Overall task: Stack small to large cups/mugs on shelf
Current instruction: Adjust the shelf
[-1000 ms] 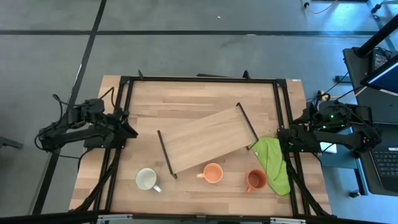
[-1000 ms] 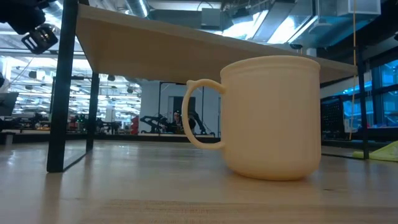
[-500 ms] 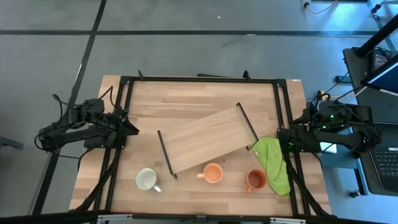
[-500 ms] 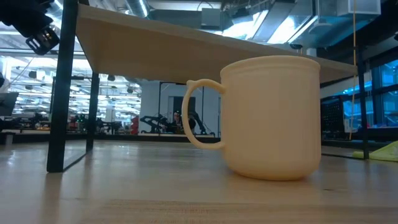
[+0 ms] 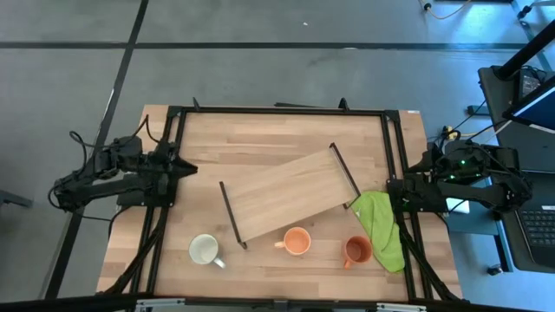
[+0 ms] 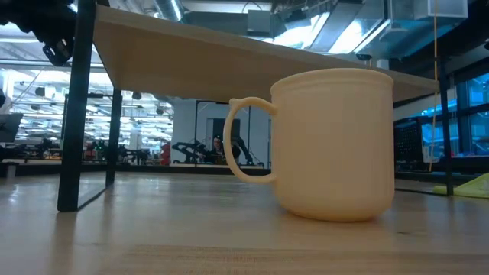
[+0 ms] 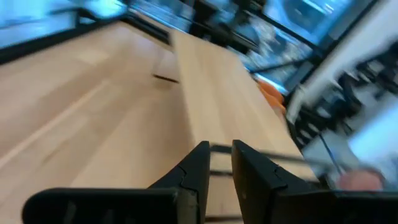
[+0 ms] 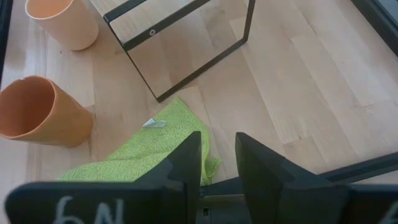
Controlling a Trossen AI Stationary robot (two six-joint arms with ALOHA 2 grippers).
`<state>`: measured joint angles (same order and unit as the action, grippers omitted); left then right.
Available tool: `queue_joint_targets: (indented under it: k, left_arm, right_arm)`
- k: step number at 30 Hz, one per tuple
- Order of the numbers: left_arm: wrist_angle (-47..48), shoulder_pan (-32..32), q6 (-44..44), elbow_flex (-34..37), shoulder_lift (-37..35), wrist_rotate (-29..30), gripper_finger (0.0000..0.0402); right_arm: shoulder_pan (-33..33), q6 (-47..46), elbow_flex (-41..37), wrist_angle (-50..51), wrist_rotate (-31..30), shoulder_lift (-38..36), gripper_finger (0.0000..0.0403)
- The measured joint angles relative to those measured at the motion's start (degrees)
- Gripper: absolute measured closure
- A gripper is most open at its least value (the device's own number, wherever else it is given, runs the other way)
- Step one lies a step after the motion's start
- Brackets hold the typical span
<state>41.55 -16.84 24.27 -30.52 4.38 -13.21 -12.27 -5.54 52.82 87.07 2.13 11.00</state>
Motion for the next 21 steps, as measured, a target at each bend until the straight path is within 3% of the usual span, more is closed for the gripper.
queue_joint_targets:
  k: [6,16,21]
  left_arm:
    - [-2.4,0.0,1.0,0.0,3.4,2.7,0.0339]
    - [-1.0,3.0,2.3,-0.2,22.6,2.9,0.0341]
    - [1.2,7.5,3.5,-1.3,27.3,0.4,0.0368]
  right_arm:
    - [0.0,0.0,0.0,0.0,0.0,0.0,0.0302]
    - [0.0,0.0,0.0,0.0,0.0,0.0,0.0302]
    - [0.0,0.0,0.0,0.0,0.0,0.0,0.0302]
